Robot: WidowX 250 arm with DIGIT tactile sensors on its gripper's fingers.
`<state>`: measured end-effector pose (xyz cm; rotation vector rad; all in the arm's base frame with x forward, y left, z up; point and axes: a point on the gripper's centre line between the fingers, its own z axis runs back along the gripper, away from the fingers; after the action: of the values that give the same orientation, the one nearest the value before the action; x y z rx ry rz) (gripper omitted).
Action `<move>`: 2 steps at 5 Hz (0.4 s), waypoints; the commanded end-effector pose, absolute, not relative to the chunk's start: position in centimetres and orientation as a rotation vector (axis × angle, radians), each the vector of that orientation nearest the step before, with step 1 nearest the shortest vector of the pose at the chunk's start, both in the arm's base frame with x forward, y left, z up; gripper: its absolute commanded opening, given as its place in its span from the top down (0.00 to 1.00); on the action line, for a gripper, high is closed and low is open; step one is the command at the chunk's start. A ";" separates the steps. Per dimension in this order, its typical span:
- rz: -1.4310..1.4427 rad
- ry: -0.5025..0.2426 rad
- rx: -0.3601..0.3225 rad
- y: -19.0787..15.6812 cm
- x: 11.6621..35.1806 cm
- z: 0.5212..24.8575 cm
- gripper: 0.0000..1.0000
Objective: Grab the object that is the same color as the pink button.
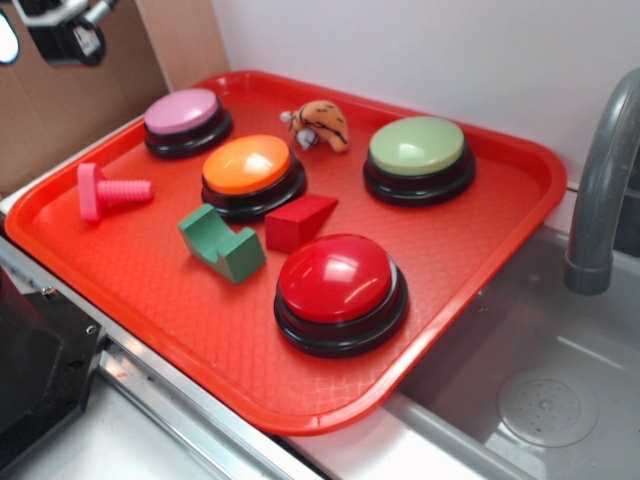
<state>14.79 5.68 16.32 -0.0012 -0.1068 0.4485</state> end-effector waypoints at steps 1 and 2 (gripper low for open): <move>0.664 -0.198 0.045 9.6 15.4 12.8 0.00; 0.781 -0.196 0.106 11.9 15.6 11.3 0.00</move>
<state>16.02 11.18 10.50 0.0962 -0.1682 0.7716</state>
